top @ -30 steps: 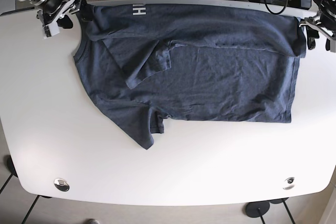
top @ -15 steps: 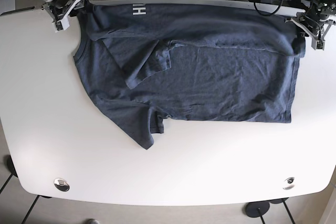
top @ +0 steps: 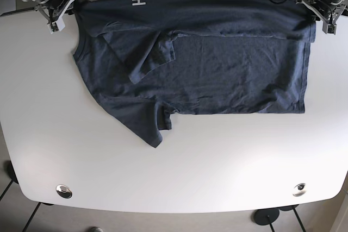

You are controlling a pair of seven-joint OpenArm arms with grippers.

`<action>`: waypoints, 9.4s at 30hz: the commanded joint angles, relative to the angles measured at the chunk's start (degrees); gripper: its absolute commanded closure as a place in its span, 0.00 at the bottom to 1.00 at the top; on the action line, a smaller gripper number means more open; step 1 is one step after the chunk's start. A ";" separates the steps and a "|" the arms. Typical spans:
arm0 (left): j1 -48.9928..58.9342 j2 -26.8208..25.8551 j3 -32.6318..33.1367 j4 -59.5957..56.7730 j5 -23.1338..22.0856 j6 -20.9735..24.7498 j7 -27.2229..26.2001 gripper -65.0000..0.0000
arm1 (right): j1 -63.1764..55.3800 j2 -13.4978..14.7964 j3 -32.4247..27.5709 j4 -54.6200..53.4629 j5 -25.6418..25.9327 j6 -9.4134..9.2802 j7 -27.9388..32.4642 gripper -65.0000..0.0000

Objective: Fold the T-shirt properly
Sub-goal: 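Release the hem and grasp the folded shirt edge with both grippers, then fold the grasped shirt edge toward the collar with both grippers, then regrasp the folded strip edge with both grippers and smooth it flat, then fold the strip end held by the left gripper toward the right gripper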

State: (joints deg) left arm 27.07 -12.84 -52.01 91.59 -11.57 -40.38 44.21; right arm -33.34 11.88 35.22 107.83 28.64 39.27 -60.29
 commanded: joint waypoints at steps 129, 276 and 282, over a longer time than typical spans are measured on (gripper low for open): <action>-38.89 -1.62 9.42 2.17 8.45 0.38 7.44 1.00 | 54.40 -6.38 -20.76 -33.59 -17.52 -6.78 19.55 0.98; -24.39 -3.82 13.28 -1.88 -15.46 0.38 4.45 0.98 | 26.79 -9.46 -11.18 -20.14 -15.15 -3.09 14.53 0.80; -18.41 2.25 27.79 16.67 -15.37 0.38 4.54 0.98 | 26.97 -9.55 -11.44 -20.23 -15.15 -3.09 14.53 0.80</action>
State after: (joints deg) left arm 9.28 -9.93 -23.44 107.24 -26.20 -39.97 49.78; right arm -6.37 2.04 23.64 87.33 15.46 37.08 -43.66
